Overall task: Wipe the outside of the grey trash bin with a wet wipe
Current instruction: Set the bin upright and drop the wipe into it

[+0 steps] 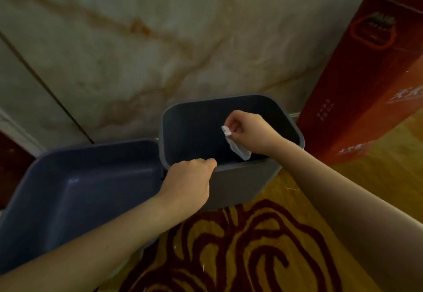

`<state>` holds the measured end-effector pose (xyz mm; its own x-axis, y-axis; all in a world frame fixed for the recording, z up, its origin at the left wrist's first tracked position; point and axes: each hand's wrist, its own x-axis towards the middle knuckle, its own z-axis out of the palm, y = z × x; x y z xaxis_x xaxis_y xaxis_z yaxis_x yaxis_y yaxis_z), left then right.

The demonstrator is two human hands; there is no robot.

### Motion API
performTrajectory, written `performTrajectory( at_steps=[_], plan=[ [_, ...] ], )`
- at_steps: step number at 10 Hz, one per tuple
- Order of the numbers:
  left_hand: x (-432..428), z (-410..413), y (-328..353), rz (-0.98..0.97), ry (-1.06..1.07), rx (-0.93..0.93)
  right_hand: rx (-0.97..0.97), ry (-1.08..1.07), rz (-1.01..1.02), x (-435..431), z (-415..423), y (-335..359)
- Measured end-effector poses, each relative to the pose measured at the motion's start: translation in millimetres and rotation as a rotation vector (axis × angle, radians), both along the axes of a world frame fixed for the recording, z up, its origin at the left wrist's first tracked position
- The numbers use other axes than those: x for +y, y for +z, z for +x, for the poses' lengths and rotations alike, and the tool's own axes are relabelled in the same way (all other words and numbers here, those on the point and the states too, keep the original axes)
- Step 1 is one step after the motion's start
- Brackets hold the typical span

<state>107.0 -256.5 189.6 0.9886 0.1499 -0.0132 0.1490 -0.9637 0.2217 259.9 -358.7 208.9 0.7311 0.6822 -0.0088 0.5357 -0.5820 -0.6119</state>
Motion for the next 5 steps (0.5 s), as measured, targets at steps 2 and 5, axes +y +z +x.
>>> performTrajectory(
  at_steps=[2,5],
  plan=[
    [-4,4,23,-0.152,0.019,0.217,0.098,0.068,-0.409,32,12,0],
    [20,-9,94,-0.232,0.219,0.441,0.138,0.057,-0.653,20,-1,72]
  ],
)
